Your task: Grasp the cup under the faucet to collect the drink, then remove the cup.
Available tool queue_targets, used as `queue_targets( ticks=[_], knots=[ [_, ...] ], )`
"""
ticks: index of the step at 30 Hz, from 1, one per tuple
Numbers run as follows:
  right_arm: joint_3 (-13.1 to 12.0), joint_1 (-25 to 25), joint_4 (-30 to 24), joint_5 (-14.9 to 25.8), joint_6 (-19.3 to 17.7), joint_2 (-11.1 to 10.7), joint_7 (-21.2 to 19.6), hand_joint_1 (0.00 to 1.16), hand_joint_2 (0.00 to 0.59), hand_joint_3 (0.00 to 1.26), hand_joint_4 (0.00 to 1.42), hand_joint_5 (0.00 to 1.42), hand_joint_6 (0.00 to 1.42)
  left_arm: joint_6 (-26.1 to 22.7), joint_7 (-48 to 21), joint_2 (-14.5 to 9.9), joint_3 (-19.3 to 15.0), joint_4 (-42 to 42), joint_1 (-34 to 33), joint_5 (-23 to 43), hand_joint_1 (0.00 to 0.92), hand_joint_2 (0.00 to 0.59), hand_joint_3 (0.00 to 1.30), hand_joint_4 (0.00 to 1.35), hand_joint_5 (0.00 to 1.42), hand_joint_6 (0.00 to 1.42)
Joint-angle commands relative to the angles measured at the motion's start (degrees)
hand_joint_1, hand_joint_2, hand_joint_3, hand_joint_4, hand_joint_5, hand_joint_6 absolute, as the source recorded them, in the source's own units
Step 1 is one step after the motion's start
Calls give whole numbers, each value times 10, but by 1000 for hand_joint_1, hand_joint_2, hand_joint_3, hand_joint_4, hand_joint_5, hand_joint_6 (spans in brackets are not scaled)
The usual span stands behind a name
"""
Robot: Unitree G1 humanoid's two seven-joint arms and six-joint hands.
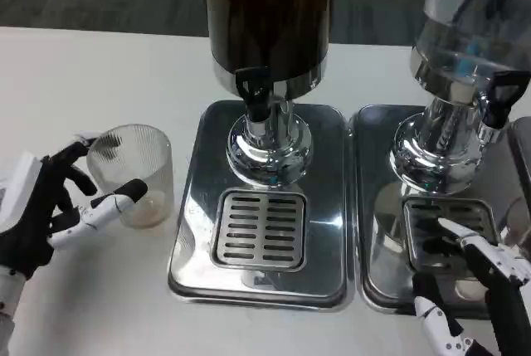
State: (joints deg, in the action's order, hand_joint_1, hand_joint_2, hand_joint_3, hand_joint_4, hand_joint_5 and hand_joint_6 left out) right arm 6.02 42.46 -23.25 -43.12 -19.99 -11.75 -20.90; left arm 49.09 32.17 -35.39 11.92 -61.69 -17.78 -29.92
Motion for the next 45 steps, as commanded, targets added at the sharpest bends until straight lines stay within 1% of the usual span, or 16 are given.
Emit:
queue_targets(
  ticks=[1,13,23,28,41,45],
  knots=[
    [0,4,-7,2,-7,2,-4,304,415,304,389,330,216,21,-8,-1,-9,25,-2,8,169,195,397,420,685,988],
    [1,16,-12,-4,-7,10,-10,304,415,304,389,330,216,24,-36,22,-2,42,-17,1,169,195,403,420,690,987],
    [2,26,-23,-9,-7,18,-12,304,415,304,389,330,216,24,-46,32,2,46,-32,-3,169,195,405,420,693,986],
    [2,31,-25,-10,-9,23,-16,304,415,304,389,330,216,23,-53,42,13,45,-42,-11,169,195,405,429,694,986],
    [6,38,-28,-14,-9,27,-26,304,415,307,390,330,216,26,-73,71,39,46,-54,-28,173,200,418,435,694,986],
    [8,39,-29,-16,-7,28,-28,304,415,311,390,330,216,25,-79,77,54,44,-59,-34,173,200,418,435,697,986]
  ],
)
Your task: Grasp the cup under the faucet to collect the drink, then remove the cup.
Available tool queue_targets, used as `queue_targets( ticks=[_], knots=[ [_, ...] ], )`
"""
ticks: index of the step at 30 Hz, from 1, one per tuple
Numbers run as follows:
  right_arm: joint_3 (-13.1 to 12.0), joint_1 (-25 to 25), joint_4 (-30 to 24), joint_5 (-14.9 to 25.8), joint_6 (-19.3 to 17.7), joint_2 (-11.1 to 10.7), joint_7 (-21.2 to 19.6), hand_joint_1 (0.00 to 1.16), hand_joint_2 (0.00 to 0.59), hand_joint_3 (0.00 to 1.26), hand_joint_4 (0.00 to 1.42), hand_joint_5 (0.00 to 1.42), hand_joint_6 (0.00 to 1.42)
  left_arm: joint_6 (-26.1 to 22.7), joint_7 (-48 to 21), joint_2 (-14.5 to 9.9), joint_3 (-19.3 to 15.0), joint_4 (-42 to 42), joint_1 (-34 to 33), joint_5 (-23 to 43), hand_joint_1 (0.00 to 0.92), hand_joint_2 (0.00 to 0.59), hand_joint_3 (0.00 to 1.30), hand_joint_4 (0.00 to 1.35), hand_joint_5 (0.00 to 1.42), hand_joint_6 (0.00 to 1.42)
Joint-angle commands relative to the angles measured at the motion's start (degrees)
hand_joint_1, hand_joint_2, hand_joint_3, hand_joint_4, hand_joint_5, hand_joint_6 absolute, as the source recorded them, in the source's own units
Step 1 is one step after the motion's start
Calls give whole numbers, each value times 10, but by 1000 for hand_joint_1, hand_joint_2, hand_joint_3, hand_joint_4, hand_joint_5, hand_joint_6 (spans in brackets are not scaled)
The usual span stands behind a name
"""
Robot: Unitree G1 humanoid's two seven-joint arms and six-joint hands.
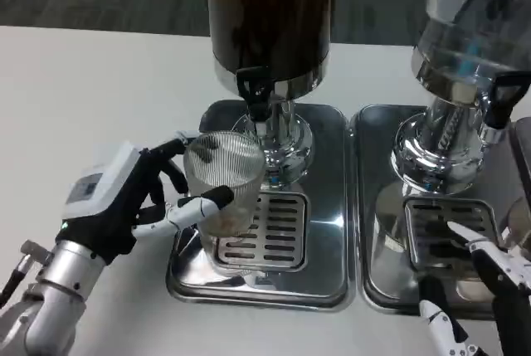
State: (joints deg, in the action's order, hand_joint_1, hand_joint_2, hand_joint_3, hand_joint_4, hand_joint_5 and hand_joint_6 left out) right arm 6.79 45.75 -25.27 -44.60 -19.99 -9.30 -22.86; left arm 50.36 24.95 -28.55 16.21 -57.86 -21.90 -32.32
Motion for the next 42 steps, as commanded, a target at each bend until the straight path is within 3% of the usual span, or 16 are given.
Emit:
queue_targets(
  ticks=[1,11,23,27,33,42],
  knots=[
    [0,6,-10,-2,-6,4,-9,304,415,312,390,330,216,12,-10,10,15,4,-19,-11,173,200,418,435,698,986],
    [5,5,-3,-1,-9,6,-18,305,417,316,390,338,216,0,-40,13,31,-4,-28,-16,174,200,419,435,695,966],
    [8,-4,4,-2,-7,6,-20,311,429,317,390,340,216,-7,-61,3,23,-1,-27,-1,137,182,410,401,647,989],
    [8,-5,4,0,-6,7,-20,313,430,317,390,340,225,-5,-79,-3,19,-3,-26,11,98,154,381,352,587,930],
    [10,-8,5,-1,-6,8,-20,314,430,317,390,340,233,-5,-99,-11,8,4,-22,19,43,111,315,227,416,709],
    [12,-10,7,0,-6,8,-20,315,430,323,390,345,250,4,-110,-18,-6,17,-14,23,18,81,249,133,303,572]
  ],
)
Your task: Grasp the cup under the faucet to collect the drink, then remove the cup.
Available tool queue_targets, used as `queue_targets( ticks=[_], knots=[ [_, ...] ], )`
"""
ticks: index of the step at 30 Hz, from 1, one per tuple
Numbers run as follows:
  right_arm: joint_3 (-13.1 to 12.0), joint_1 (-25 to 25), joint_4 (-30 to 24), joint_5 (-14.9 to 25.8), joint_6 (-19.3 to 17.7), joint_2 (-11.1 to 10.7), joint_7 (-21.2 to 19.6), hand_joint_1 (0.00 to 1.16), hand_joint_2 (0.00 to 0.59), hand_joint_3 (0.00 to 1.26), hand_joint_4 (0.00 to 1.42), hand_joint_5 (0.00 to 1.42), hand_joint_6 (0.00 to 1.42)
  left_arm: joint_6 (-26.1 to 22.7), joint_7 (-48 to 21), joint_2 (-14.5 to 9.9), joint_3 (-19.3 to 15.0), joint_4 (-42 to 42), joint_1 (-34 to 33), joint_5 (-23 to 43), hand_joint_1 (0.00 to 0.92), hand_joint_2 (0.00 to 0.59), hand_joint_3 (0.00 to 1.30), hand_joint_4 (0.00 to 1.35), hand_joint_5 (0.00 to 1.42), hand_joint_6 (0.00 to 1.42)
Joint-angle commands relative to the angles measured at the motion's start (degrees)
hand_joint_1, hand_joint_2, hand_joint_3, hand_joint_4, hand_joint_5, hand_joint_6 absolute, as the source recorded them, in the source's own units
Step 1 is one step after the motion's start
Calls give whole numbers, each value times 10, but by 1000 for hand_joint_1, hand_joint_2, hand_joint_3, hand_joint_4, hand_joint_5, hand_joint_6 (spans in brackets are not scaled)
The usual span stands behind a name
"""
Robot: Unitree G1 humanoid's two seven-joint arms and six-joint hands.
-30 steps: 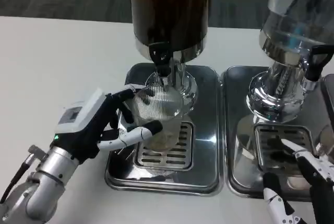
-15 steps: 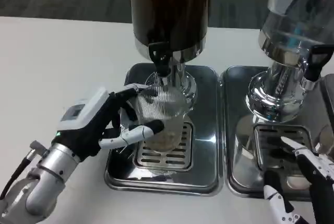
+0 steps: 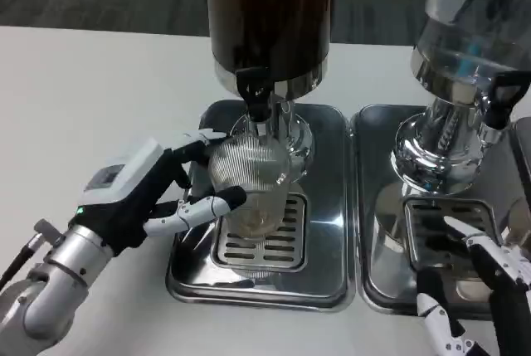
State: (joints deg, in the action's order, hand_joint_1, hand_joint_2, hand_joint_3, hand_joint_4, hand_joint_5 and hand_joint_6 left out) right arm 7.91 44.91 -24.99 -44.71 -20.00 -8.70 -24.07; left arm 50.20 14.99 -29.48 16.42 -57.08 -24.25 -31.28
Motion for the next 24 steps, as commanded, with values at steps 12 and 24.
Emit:
queue_targets(
  ticks=[12,24],
  knots=[
    [5,-16,14,-1,-5,3,-10,316,430,326,390,346,247,34,-25,-47,-55,74,50,58,12,66,217,143,287,547],
    [10,-56,37,5,-4,-2,-7,316,430,331,390,328,219,24,-342,-77,-149,167,68,413,0,125,344,257,309,505]
  ],
)
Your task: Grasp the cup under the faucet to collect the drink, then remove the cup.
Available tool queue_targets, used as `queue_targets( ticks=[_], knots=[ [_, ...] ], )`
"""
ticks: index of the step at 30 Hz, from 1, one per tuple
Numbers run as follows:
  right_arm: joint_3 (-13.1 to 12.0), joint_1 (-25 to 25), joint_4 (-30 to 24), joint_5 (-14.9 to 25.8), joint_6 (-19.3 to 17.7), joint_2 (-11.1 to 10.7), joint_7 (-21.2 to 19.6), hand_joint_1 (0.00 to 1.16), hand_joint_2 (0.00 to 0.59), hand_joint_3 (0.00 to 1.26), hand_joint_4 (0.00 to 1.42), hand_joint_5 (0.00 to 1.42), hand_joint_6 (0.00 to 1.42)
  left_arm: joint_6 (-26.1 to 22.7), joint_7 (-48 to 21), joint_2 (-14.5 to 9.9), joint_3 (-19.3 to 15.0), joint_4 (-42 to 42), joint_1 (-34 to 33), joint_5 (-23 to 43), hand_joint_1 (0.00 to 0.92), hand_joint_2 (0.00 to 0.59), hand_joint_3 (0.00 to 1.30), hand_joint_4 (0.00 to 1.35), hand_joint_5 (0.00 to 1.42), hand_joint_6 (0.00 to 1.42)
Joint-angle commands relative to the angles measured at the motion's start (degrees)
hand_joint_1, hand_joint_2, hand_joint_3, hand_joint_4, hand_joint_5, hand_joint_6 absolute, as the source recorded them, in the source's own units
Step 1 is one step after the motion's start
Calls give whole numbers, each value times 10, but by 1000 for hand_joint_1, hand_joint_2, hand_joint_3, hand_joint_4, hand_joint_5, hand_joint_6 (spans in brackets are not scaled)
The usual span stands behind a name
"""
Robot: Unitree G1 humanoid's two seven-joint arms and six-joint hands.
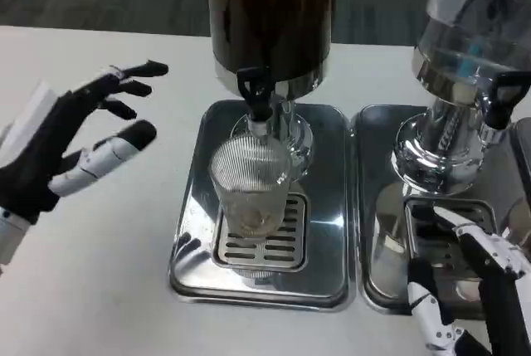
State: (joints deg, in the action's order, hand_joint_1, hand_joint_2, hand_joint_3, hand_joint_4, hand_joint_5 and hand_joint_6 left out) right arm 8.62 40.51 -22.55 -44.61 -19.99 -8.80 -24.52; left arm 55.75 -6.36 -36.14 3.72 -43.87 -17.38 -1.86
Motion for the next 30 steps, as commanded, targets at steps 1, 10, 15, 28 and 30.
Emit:
queue_targets(
  ticks=[1,10,15,28,30],
  knots=[
    [3,-16,15,4,-4,0,-2,316,430,333,390,328,218,-55,-176,-12,-29,45,-4,157,0,124,345,256,308,502],
    [16,-43,41,8,-3,4,-5,316,430,339,326,314,233,-321,-484,-9,-104,82,-53,343,0,96,315,189,249,410],
    [25,-56,55,5,-1,8,-12,316,430,347,321,314,250,-445,-577,-6,-135,87,-85,379,0,84,289,157,221,359],
    [43,-68,81,1,0,22,-34,316,430,348,310,314,255,-596,-654,5,-167,93,-138,371,0,62,257,144,199,334],
    [42,-68,87,14,-2,25,-36,316,430,348,309,314,255,-602,-657,7,-166,91,-144,366,0,62,253,144,200,334]
  ],
)
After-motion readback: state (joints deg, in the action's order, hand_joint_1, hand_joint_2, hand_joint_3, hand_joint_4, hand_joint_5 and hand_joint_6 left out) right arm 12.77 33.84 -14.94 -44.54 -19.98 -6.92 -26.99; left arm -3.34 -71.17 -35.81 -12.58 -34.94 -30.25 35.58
